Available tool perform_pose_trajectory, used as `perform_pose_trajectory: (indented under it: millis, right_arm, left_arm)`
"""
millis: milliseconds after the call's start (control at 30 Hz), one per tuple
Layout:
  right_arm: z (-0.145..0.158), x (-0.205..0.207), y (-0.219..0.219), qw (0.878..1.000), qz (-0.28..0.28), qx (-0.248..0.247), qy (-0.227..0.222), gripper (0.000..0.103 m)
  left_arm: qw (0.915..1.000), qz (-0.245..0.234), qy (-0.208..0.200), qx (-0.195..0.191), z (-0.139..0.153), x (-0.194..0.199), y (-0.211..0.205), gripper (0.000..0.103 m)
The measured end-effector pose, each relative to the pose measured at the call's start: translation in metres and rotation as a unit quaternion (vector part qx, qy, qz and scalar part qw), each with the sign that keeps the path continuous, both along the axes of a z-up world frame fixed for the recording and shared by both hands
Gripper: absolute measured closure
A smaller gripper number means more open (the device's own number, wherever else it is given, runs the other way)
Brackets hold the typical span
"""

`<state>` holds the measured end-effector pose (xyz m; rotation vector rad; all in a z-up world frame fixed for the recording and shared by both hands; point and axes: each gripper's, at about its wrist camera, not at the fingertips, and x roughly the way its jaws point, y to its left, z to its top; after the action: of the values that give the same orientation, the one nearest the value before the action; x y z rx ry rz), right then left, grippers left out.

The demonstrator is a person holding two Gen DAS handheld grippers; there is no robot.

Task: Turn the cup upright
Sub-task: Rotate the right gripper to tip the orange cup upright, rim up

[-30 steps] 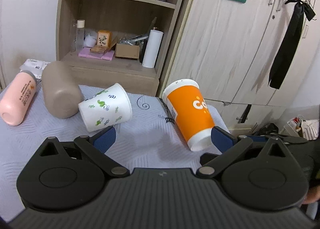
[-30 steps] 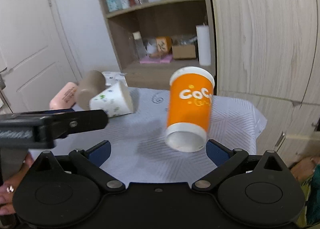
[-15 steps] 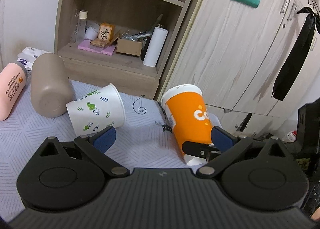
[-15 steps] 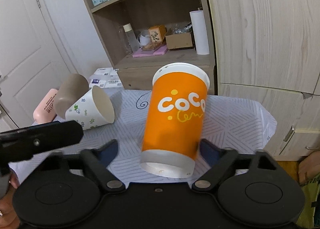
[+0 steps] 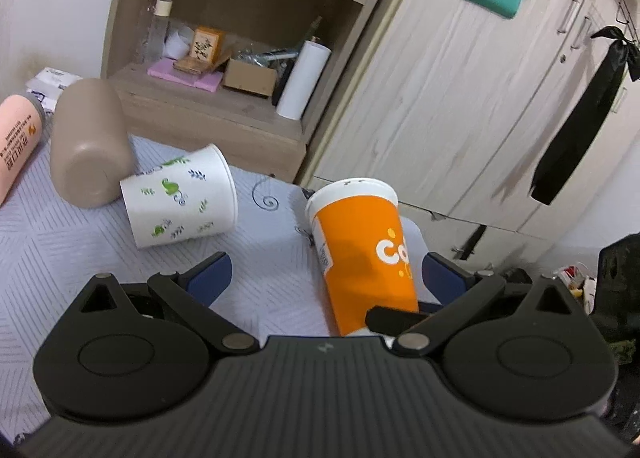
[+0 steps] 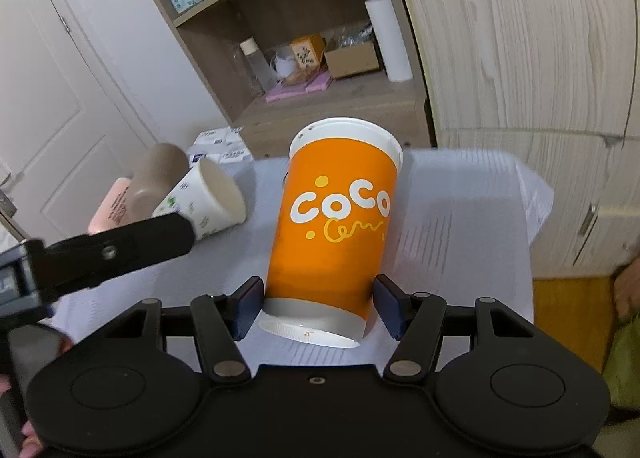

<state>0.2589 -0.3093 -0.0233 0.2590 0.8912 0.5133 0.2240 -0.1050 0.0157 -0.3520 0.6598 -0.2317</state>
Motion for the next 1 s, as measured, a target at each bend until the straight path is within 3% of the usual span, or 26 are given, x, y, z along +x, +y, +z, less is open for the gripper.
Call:
perform_pose_trajectory:
  millis: [167,433,600,767,833,1000]
  right_arm:
    - [0.002,-0.029,0.004,1.0,0.025,-0.001,0.004,0.037]
    - [-0.003,-0.057,0.011,0.995,0.055,0.057,0.059,0.037]
    - [-0.003,-0.068,0.021,0.992,0.073,0.069,0.073,0.037]
    - [-0.002,-0.07,0.025,0.992,0.09,0.055,0.068,0.037]
    - [0.002,-0.067,0.025,0.992,0.099,0.057,0.06,0.029]
    - [0.01,-0.061,0.027,0.992,0.111,0.048,0.034,0.025]
  left_arm:
    - [0.9997,-0.016,0.02,-0.005,-0.006,-0.007,0.004,0.001]
    - [0.9955,-0.058,0.065,-0.038,-0.019,-0.024,0.018,0.003]
    - [0.9945,-0.078,0.067,-0.02,-0.023,-0.033,0.023,0.006]
    - [0.9945,-0.074,0.07,-0.028,-0.027,-0.035,0.033,0.009]
    - [0.9943,-0.073,0.071,-0.034,-0.03,-0.034,0.037,0.013]
    - [0.9913,-0.078,0.083,-0.065,-0.037,-0.028,0.046,0.019]
